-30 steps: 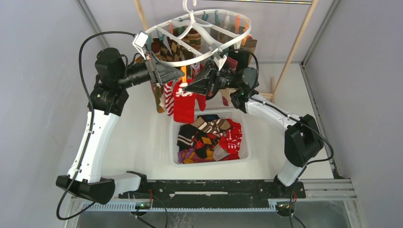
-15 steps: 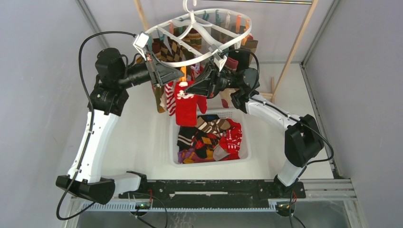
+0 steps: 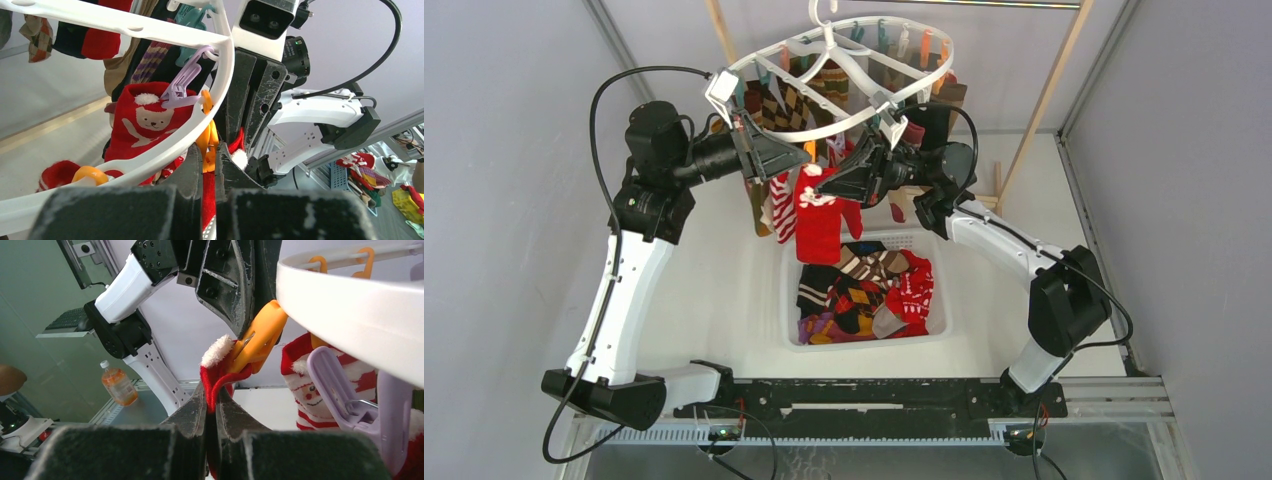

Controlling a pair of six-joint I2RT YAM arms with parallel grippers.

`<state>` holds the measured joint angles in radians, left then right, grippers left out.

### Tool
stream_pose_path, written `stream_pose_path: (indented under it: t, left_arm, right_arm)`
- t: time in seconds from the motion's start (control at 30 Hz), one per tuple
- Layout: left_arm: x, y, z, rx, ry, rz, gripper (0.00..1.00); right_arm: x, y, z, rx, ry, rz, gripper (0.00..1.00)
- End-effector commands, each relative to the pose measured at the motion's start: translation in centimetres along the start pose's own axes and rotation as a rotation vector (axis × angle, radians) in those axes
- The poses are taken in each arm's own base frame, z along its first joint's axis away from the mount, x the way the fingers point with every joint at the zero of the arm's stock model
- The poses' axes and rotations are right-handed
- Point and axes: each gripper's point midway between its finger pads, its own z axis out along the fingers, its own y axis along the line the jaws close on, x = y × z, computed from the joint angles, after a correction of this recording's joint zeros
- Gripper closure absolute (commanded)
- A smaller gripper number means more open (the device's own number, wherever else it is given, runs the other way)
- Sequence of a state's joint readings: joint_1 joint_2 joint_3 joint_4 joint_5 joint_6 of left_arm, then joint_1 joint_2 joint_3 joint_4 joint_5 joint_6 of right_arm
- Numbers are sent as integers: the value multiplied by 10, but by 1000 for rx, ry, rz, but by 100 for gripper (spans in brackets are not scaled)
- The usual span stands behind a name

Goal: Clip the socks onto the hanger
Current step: Clamp the sock onto the hanger.

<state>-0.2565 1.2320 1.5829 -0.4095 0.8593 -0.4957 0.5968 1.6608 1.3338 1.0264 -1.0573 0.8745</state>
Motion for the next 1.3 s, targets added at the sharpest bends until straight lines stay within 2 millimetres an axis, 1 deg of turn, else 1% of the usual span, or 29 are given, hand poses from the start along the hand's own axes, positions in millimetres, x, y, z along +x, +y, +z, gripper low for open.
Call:
stream_pose_path:
  t: [0.0, 0.03, 0.07, 0.1, 0.13, 0.17, 0.23, 0.33, 0.43, 0.5, 0.57, 0.67, 0.77, 0.87, 0.93, 1.0, 1.13, 1.23, 1.27]
  left_arm:
    - [-4, -26, -11, 58, -7, 61, 95]
    - [-4, -26, -11, 58, -7, 61, 93]
    - [-4, -26, -12, 58, -7, 61, 87]
    - [-4, -26, -11, 58, -9, 63, 77]
    - [-4, -27, -12, 59, -8, 63, 58]
    - [-4, -27, -12, 58, -8, 61, 47]
    - [-4, -27, -13, 53, -11, 60, 25]
    - [-5, -28, -15, 44, -15, 63, 2]
    - [-4, -28, -19, 32, -13, 71, 0]
    - [1, -26, -23, 19, -4, 79, 0]
    - [11, -19, -25, 2, 13, 80, 0]
    - [31, -6, -26, -10, 47, 72, 1]
    - [48, 3, -24, -1, 83, 69, 6]
    - [51, 6, -20, 27, 95, 60, 12]
    - [50, 6, -17, 48, 95, 62, 17]
    - [49, 4, -15, 69, 94, 70, 19]
    - [46, 8, -14, 63, 78, 104, 21]
    - [45, 9, -12, 72, 79, 109, 29]
    - [45, 9, -11, 76, 81, 107, 34]
  right_arm:
    - [-22, 11, -1, 12, -43, -80, 91]
    - [-22, 10, -1, 18, -42, -81, 91]
    - [-22, 10, -2, 20, -42, -81, 91]
    - [-23, 9, -2, 24, -43, -81, 91]
    - [-23, 9, -2, 28, -43, -81, 91]
    - [-23, 8, -2, 34, -44, -81, 90]
    - [-24, 8, -2, 43, -44, -88, 84]
    - [-26, 8, -3, 57, -42, -90, 78]
    - [-28, 6, -4, 81, -49, -93, 67]
    - [-29, 6, -4, 92, -55, -89, 62]
    - [-28, 7, -5, 92, -53, -73, 59]
    - [-28, 9, -5, 91, -48, -45, 54]
    - [-25, 11, -5, 88, -34, -17, 48]
    - [-23, 14, -3, 84, -29, 1, 46]
    - [-22, 14, -2, 83, -32, 23, 46]
    - [-20, 12, -1, 82, -35, 51, 45]
    - [-20, 13, 1, 62, -47, 90, 45]
    - [-20, 12, 3, 54, -51, 113, 45]
    - [-20, 12, 3, 51, -51, 115, 45]
